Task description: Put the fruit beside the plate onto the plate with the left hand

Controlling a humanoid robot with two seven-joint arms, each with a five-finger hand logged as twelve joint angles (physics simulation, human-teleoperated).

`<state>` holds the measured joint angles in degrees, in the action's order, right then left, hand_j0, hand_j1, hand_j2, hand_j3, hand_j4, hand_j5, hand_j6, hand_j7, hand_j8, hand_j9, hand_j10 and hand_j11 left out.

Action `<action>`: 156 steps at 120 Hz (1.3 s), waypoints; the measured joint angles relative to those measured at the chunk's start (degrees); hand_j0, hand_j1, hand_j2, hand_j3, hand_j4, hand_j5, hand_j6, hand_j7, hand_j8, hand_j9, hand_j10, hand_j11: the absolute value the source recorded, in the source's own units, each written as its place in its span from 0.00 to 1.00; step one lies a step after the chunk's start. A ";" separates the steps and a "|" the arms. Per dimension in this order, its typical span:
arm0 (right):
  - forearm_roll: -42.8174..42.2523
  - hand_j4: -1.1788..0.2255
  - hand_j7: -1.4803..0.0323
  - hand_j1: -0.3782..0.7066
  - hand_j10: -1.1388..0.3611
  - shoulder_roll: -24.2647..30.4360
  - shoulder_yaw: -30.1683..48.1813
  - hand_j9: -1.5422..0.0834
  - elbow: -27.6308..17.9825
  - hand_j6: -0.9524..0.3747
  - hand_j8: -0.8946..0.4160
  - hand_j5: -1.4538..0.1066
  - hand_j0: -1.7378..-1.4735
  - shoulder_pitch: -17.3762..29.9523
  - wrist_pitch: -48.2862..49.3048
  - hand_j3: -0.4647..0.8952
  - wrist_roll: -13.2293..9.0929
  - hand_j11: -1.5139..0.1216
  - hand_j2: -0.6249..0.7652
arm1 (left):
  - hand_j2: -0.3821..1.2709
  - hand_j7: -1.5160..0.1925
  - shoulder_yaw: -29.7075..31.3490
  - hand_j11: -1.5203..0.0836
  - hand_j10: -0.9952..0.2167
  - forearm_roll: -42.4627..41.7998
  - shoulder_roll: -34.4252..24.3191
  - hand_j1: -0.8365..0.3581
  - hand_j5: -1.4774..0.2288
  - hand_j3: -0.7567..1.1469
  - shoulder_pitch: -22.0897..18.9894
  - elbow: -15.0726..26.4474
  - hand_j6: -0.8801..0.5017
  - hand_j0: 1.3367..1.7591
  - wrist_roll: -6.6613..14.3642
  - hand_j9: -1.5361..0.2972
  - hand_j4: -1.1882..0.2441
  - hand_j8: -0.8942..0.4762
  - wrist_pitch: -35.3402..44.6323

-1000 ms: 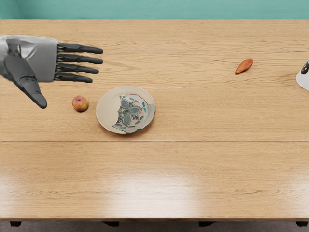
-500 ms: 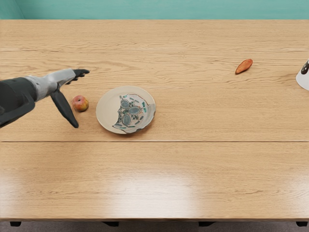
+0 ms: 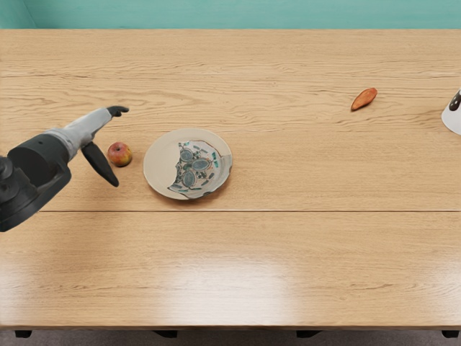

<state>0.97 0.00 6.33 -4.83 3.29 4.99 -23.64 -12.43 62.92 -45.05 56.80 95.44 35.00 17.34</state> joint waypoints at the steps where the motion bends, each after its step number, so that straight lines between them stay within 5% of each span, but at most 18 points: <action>1: 0.00 0.84 0.98 0.03 0.76 0.00 0.00 0.95 0.00 0.72 0.68 0.93 0.30 0.00 0.00 0.34 0.00 0.93 0.45 | 0.25 0.80 0.00 0.86 0.73 0.27 0.06 0.89 0.78 0.40 -0.09 -0.15 0.55 0.76 0.00 0.76 0.75 0.57 0.24; 156: 0.00 0.84 0.98 0.03 0.76 0.00 -0.01 0.95 0.00 0.72 0.68 0.93 0.30 -0.21 -0.15 0.34 0.00 0.93 0.45 | 0.27 0.68 2.17 0.72 0.59 8.87 13.59 0.71 0.65 0.40 -4.13 -19.22 0.43 0.76 0.00 0.64 0.63 0.45 7.20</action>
<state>0.97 0.00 6.32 -4.83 3.08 4.83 -23.64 -10.26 71.80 -31.46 52.67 76.22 35.00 24.55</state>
